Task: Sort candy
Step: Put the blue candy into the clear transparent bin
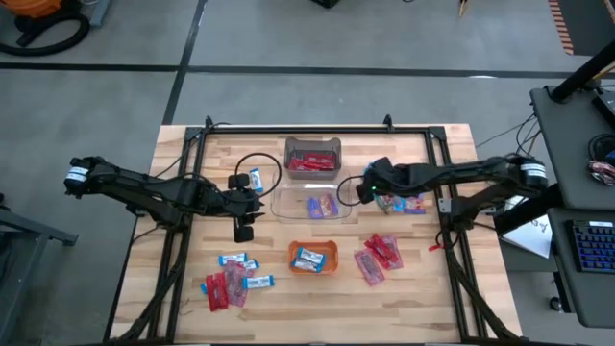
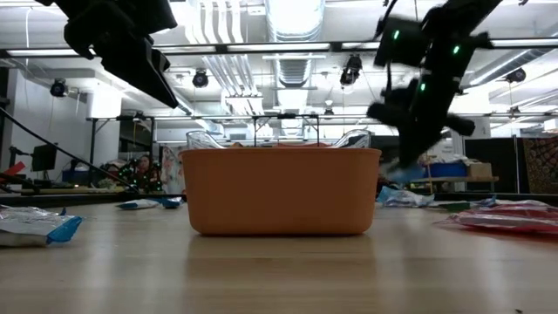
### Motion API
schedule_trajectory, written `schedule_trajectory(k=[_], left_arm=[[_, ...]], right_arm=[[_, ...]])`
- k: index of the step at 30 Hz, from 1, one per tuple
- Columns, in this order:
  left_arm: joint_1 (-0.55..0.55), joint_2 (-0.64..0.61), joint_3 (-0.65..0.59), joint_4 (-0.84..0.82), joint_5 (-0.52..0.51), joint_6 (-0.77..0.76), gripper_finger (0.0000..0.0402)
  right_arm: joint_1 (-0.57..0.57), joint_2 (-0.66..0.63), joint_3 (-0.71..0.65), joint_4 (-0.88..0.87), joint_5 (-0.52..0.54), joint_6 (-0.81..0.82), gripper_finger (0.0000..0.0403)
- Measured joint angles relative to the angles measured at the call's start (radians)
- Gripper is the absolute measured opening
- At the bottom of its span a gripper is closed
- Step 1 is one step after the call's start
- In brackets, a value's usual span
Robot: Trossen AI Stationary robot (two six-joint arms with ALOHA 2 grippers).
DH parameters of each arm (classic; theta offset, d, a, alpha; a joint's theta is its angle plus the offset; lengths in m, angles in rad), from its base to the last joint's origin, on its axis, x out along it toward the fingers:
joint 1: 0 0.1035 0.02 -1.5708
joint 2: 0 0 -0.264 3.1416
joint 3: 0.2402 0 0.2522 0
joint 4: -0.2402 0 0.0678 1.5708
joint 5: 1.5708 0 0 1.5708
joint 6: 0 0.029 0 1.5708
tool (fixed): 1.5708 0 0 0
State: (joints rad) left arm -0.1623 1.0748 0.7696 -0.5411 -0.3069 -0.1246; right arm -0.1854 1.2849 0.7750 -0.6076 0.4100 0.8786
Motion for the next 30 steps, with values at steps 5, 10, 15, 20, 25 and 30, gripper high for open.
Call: schedule_trajectory(k=[5,10,15,20,25,30], left_arm=[[0.000,0.000,0.000,0.016,0.000,0.000,0.0100],[0.000,0.000,0.000,0.022,0.000,0.000,0.0100],[0.000,0.000,0.000,0.023,0.000,0.000,0.0100],[0.000,0.000,0.000,0.022,0.000,0.000,0.0100],[0.000,0.000,0.000,0.013,0.000,-0.014,0.0100],[0.000,0.000,0.000,0.001,0.000,-0.026,0.0100]], right_arm=[[0.042,-0.126,0.000,0.025,0.068,-0.026,0.0008],[0.094,-0.177,0.002,0.118,0.114,-0.075,0.0008],[0.134,-0.147,0.002,0.302,0.104,-0.155,0.0008],[0.157,-0.070,0.003,0.496,0.061,-0.242,0.0009],[0.157,0.007,0.003,0.586,0.058,-0.249,0.0016],[0.157,0.048,0.003,0.596,0.057,-0.245,0.0057]])
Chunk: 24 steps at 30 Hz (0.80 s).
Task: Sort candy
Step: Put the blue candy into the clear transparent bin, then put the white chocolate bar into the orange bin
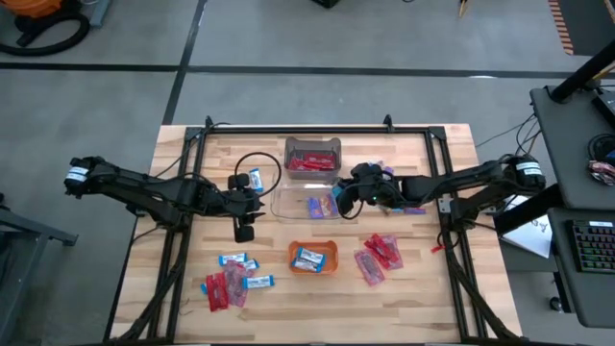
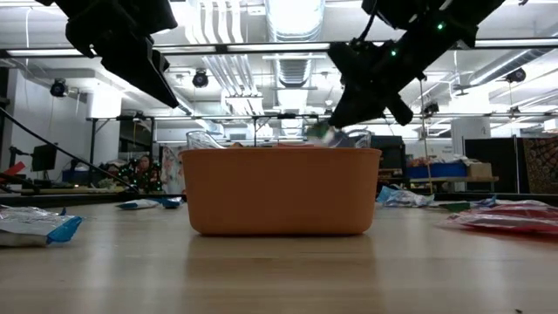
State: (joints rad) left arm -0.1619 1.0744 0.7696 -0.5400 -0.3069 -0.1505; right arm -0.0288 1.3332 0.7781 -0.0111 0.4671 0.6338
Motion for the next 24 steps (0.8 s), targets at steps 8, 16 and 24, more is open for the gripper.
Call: schedule_trajectory(k=[8,16,24], left_arm=[[0.000,0.000,0.000,-0.001,0.000,-0.024,0.0100],[0.001,0.000,0.000,-0.058,0.000,-0.135,0.0100],[0.094,0.000,0.038,-0.198,0.000,-0.351,0.0077]], right_arm=[[0.000,-0.013,0.000,-0.006,0.000,0.000,0.0151],[0.000,-0.085,0.000,-0.015,-0.004,-0.019,0.0207],[0.000,-0.116,0.000,-0.014,-0.004,-0.047,0.0221]])
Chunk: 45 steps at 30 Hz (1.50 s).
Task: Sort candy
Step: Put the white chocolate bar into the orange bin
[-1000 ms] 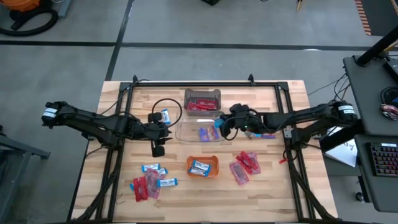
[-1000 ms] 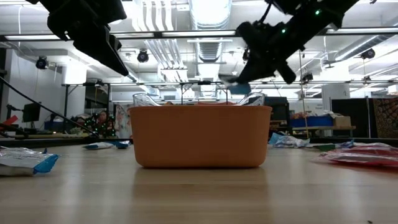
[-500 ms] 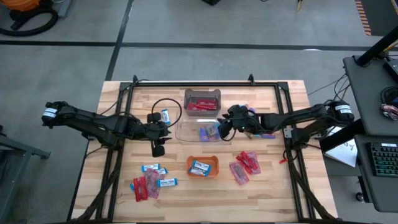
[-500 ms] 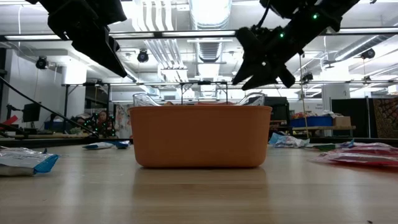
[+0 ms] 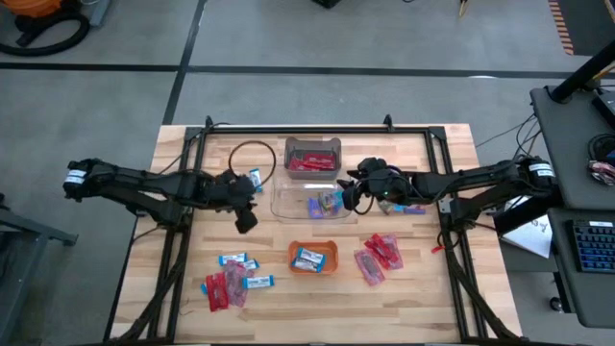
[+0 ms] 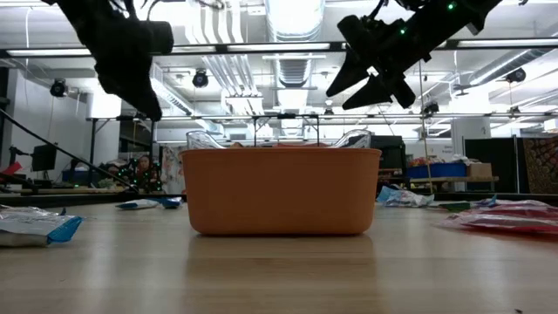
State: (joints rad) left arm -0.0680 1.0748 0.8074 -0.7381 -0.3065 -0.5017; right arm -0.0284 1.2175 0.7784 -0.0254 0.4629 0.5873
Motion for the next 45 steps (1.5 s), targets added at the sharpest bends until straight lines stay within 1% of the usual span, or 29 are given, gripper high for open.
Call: schedule_trajectory(k=[2,6,10,13,16,19,22,29,33,36,40,45], left_arm=[[0.044,0.000,-0.002,-0.032,0.000,-0.004,0.0067],[0.154,0.002,-0.027,-0.034,0.003,0.020,0.0046],[0.287,0.004,-0.062,-0.040,0.048,0.028,0.0024],[0.384,0.015,-0.095,-0.032,0.061,-0.009,0.0006],[0.451,0.037,-0.140,0.028,0.051,-0.063,0.0003],[0.466,0.065,-0.182,0.106,0.060,-0.065,0.0016],[0.466,0.100,-0.191,0.148,0.063,-0.065,0.0038],[0.466,0.190,-0.180,0.168,0.028,-0.070,0.0118],[0.466,0.259,-0.180,0.172,0.026,-0.092,0.0166],[0.466,0.311,-0.181,0.189,0.026,-0.092,0.0192],[0.465,0.370,-0.180,0.212,0.024,-0.093,0.0208],[0.465,0.413,-0.177,0.219,0.020,-0.094,0.0204]], right_arm=[[0.000,0.002,0.000,0.000,0.000,0.000,0.0221],[0.000,0.014,0.000,-0.003,0.000,0.001,0.0222],[0.000,0.021,0.000,0.001,0.000,0.004,0.0222],[0.000,0.022,0.000,0.000,0.000,0.003,0.0222],[0.000,0.022,0.000,0.000,0.000,0.003,0.0222],[0.000,0.022,0.000,0.000,0.000,0.002,0.0222],[0.000,0.022,0.000,0.000,0.000,-0.002,0.0222],[0.000,0.022,0.000,0.000,0.000,-0.003,0.0221],[0.000,0.022,0.000,0.000,0.000,-0.003,0.0221],[0.000,0.022,0.000,0.000,0.000,-0.004,0.0221],[0.000,0.022,0.000,-0.001,0.000,-0.004,0.0221],[0.002,0.022,0.000,-0.001,0.001,-0.004,0.0221]])
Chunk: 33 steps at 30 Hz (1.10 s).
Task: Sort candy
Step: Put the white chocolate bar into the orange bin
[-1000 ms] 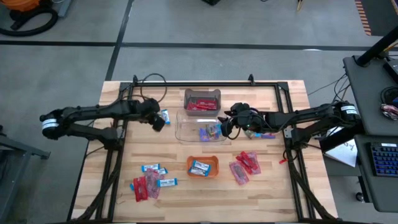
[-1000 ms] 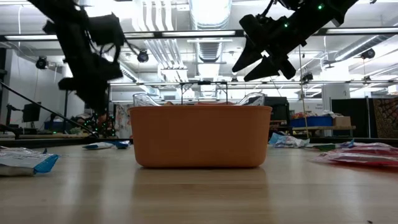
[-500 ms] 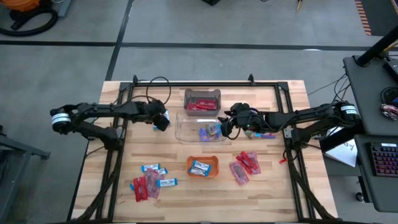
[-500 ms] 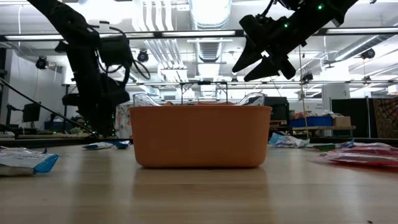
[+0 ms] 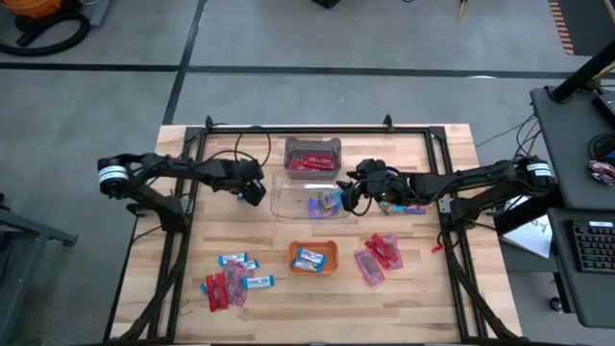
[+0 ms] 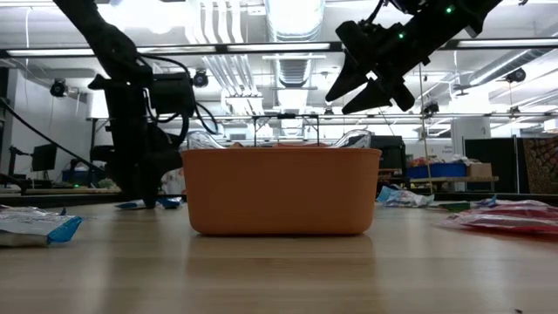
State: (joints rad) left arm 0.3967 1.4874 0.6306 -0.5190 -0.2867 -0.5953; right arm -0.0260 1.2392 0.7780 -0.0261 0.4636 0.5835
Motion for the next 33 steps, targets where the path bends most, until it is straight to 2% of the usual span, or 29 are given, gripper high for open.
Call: schedule_trajectory(k=[4,11,15,19,22,27,29,33], left_arm=[[-0.001,0.002,-0.001,0.004,0.006,0.007,0.0175],[-0.001,-0.009,-0.002,0.012,0.017,0.014,0.0088],[-0.001,-0.018,-0.003,0.009,0.004,0.036,0.0052],[0.001,-0.041,-0.005,0.006,-0.011,0.064,0.0043],[0.001,-0.069,-0.009,-0.004,0.002,0.081,0.0042],[0.001,-0.124,-0.009,-0.002,0.006,0.113,0.0041],[0.001,-0.146,-0.009,-0.001,0.006,0.117,0.0040],[0.001,-0.192,-0.008,-0.001,0.008,0.145,0.0040]], right_arm=[[0.003,0.000,0.000,-0.001,0.000,0.000,0.0221],[0.021,-0.036,0.000,-0.064,-0.001,-0.002,0.0221],[0.070,-0.103,0.000,-0.147,-0.089,-0.020,0.0221],[0.143,-0.150,0.000,-0.284,-0.178,-0.019,0.0221],[0.206,-0.167,-0.004,-0.353,-0.177,-0.015,0.0221],[0.302,-0.170,-0.012,-0.359,-0.176,-0.008,0.0221],[0.340,-0.170,-0.014,-0.358,-0.166,-0.007,0.0221],[0.403,-0.171,-0.026,-0.358,-0.074,-0.007,0.0221]])
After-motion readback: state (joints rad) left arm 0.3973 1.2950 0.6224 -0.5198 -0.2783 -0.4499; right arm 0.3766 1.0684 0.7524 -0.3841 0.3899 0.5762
